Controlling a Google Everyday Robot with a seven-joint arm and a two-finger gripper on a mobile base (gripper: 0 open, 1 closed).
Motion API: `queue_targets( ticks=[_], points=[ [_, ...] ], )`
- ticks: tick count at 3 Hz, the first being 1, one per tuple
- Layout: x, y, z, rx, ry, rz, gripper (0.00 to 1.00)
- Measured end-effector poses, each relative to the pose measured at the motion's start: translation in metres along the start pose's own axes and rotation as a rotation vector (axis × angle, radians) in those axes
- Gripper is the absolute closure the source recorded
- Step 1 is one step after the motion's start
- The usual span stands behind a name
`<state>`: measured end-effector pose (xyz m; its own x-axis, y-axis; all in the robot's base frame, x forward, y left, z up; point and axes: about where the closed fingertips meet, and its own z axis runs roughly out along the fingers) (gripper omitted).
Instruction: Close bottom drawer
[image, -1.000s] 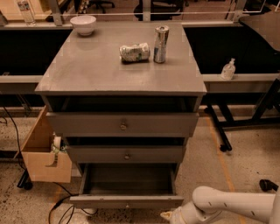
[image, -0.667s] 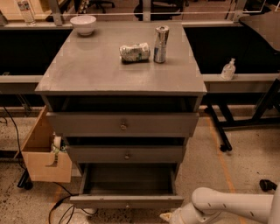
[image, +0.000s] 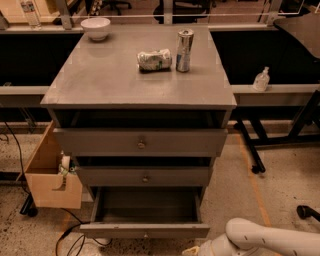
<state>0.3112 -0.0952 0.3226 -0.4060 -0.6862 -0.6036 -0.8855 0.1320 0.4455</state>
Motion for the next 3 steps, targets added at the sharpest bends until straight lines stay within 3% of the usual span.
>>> queue_targets(
  ticks=[1,2,3],
  points=[
    [0.006,-0.019,0.012,0.002,-0.035,-0.033,0.41],
    [0.012,-0.042,0.037,0.001,-0.021,-0.044,0.65],
    [0.016,-0.056,0.063,0.032,0.025,-0.042,0.88]
  ],
)
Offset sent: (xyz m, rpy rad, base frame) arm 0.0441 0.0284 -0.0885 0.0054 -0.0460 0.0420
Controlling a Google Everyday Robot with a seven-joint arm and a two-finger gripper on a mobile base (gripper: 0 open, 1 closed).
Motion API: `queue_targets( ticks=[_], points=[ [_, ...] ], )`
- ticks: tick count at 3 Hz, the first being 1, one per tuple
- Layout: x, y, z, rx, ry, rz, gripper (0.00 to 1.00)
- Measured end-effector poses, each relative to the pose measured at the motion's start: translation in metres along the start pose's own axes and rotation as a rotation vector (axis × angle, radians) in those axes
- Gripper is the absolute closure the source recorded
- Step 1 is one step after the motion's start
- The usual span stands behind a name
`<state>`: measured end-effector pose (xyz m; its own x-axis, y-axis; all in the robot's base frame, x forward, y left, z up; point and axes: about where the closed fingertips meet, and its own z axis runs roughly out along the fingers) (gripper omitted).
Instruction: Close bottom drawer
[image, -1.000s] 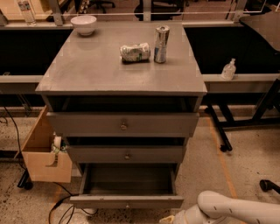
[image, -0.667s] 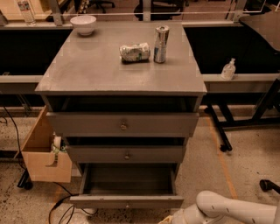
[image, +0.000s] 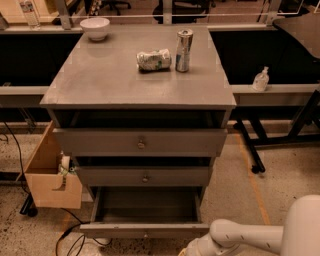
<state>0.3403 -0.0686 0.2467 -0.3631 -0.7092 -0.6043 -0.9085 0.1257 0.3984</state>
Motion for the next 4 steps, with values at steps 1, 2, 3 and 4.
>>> queue_targets(
  ticks=[1,2,3,4],
  points=[
    [0.007,-0.029,0.024,0.089,0.031,0.003,1.0],
    [0.007,-0.057,0.033,0.168,0.033,-0.006,1.0],
    [0.001,-0.086,0.034,0.223,0.022,-0.024,1.0],
    [-0.007,-0.109,0.034,0.251,0.016,-0.048,1.0]
  ],
)
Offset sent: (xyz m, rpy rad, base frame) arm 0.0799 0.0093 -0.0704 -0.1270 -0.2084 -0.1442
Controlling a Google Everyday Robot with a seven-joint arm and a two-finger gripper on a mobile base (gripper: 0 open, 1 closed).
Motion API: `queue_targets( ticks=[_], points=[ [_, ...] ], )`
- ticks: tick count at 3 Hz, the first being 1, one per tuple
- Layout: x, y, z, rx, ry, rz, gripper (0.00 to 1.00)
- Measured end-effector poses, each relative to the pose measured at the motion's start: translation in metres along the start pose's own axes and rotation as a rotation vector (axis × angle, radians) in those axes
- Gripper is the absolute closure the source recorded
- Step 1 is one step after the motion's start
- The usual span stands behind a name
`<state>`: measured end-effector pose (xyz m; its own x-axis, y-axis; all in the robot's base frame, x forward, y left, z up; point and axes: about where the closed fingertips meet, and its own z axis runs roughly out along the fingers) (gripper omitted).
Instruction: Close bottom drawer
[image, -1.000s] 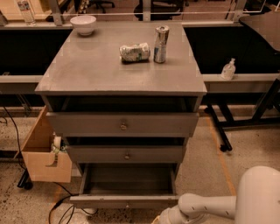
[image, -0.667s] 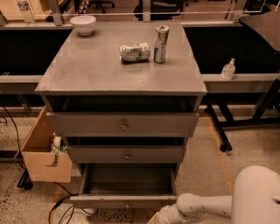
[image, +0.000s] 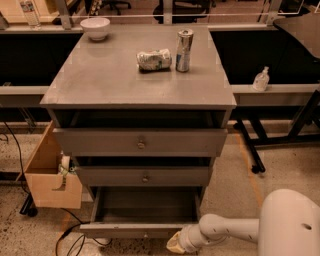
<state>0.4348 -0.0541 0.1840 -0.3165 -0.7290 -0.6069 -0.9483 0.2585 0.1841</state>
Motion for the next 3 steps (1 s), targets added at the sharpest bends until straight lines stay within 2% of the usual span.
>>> queue_targets(
  ticks=[3],
  points=[
    [-0.033,-0.049,0.011,0.046,-0.016,-0.103,1.0]
  ],
)
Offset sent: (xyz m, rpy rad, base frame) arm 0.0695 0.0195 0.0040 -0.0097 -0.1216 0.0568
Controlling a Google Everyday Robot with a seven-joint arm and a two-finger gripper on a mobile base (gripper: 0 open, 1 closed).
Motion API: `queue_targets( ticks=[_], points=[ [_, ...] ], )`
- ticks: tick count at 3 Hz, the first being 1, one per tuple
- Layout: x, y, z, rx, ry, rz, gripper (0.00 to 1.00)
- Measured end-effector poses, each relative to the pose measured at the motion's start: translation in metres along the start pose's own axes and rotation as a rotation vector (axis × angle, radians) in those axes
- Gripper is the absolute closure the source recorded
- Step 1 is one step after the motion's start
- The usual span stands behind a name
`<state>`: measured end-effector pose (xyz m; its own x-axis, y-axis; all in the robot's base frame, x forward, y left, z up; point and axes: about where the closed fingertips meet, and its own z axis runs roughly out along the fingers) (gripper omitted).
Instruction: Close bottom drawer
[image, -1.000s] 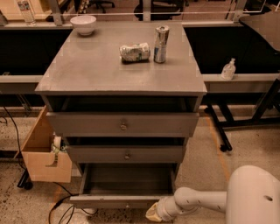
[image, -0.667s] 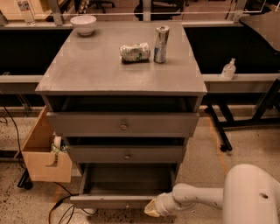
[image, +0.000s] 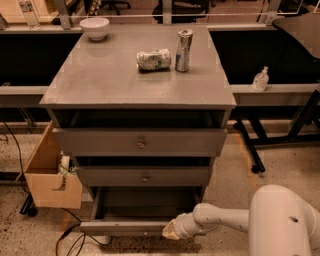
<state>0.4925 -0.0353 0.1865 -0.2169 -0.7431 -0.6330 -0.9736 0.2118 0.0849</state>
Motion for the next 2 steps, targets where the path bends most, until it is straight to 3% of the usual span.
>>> queue_targets(
  ticks=[2],
  points=[
    [-0.006,-0.011,0.002,0.015,-0.009,-0.021,1.0]
  ],
)
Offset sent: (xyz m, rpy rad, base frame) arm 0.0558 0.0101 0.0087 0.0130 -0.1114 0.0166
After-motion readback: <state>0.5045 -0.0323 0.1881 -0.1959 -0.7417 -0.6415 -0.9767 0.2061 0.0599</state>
